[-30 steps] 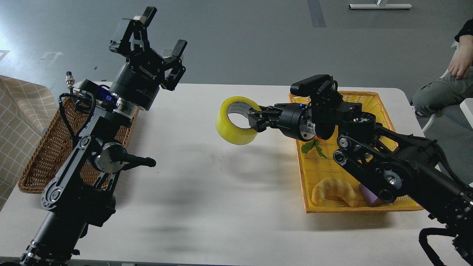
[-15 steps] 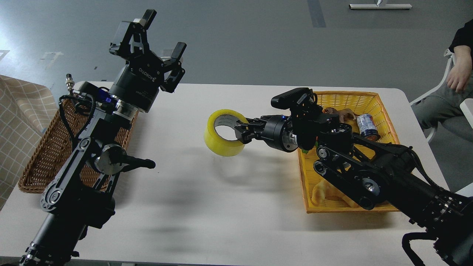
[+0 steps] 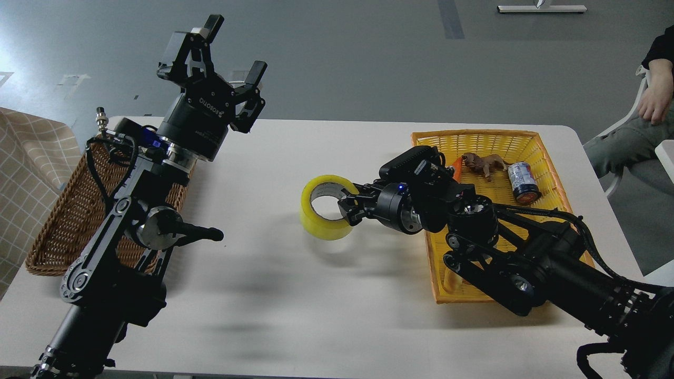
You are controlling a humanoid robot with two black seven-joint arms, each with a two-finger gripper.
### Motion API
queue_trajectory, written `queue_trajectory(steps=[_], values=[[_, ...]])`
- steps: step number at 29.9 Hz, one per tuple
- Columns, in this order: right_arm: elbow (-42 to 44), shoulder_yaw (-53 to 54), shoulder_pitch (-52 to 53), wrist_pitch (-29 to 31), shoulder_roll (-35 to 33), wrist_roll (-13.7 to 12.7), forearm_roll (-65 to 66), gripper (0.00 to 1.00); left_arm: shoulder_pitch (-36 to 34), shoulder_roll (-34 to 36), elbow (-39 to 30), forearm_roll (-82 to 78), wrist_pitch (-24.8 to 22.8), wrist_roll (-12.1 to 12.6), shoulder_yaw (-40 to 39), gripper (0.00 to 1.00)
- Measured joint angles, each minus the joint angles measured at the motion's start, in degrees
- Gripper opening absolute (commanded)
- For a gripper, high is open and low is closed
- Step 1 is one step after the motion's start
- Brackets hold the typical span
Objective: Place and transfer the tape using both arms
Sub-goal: 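Lower the tape roll onto the table and open the right gripper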
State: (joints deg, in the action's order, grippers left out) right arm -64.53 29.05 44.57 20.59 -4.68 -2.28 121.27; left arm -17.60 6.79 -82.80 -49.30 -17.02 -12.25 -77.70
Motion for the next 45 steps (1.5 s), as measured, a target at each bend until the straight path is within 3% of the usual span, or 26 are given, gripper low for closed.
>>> queue_trajectory(steps=[36, 45], values=[[0.9, -1.0, -3.6, -0.9, 1.1, 0.0, 0.1, 0.18, 1.0, 0.5, -0.4, 0.0, -0.1, 0.0, -0.2, 0.98], [1.1, -0.8, -4.3, -0.9, 1.5, 0.0, 0.0, 0.42, 1.1, 0.8, -0.4, 0.0, -0.5, 0.0, -0.2, 0.98]])
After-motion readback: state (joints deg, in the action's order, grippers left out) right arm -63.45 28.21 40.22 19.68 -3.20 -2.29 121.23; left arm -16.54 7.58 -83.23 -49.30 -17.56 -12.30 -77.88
